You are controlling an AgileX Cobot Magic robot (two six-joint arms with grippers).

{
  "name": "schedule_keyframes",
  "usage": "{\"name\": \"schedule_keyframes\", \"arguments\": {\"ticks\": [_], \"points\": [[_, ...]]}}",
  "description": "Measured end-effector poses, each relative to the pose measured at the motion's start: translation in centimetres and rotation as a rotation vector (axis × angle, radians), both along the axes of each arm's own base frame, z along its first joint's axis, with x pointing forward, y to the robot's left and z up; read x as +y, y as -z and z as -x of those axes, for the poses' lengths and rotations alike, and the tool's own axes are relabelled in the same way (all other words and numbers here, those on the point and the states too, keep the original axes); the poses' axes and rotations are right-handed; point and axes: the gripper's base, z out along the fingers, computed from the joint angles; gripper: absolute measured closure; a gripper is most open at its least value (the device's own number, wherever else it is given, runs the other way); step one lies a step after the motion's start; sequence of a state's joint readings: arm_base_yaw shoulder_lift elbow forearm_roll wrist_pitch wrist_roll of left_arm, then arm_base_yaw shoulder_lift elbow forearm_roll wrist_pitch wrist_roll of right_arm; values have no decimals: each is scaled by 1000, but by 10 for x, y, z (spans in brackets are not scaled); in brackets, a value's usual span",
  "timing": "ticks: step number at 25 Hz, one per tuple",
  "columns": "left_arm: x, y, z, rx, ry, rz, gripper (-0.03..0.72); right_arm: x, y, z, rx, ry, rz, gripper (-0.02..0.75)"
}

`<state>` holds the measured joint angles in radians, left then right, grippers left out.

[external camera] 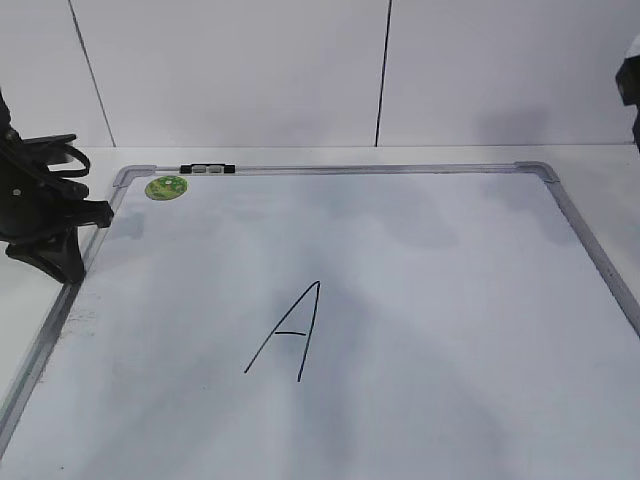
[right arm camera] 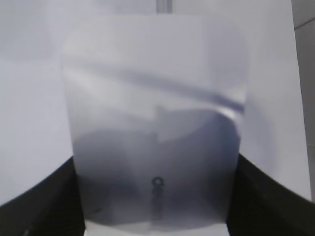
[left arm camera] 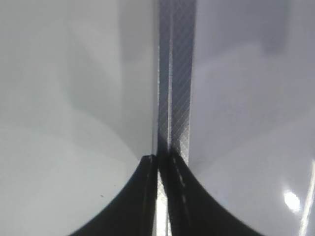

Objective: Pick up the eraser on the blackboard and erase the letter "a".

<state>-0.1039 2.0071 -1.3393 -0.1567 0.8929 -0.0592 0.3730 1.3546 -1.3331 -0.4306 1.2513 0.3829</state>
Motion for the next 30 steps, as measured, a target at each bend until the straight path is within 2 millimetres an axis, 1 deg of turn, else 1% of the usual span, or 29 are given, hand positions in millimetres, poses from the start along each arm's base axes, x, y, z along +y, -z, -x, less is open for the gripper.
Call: {"name": "schedule_keyframes", "arguments": {"ticks": [5, 12, 18, 26, 30], "points": [[0, 0, 0, 0, 0, 1, 643, -4, 17, 3, 70, 6, -16, 176], [0, 0, 0, 0, -1, 2, 638, -1, 44, 3, 173, 1, -13, 176], [0, 0, 0, 0, -1, 2, 633, 2, 66, -9, 253, 10, -33, 176], [0, 0, 0, 0, -3, 4, 630, -10, 94, -29, 359, 44, -104, 176], [0, 0, 0, 1, -4, 6, 627, -15, 111, -38, 421, 56, -112, 176]]}}
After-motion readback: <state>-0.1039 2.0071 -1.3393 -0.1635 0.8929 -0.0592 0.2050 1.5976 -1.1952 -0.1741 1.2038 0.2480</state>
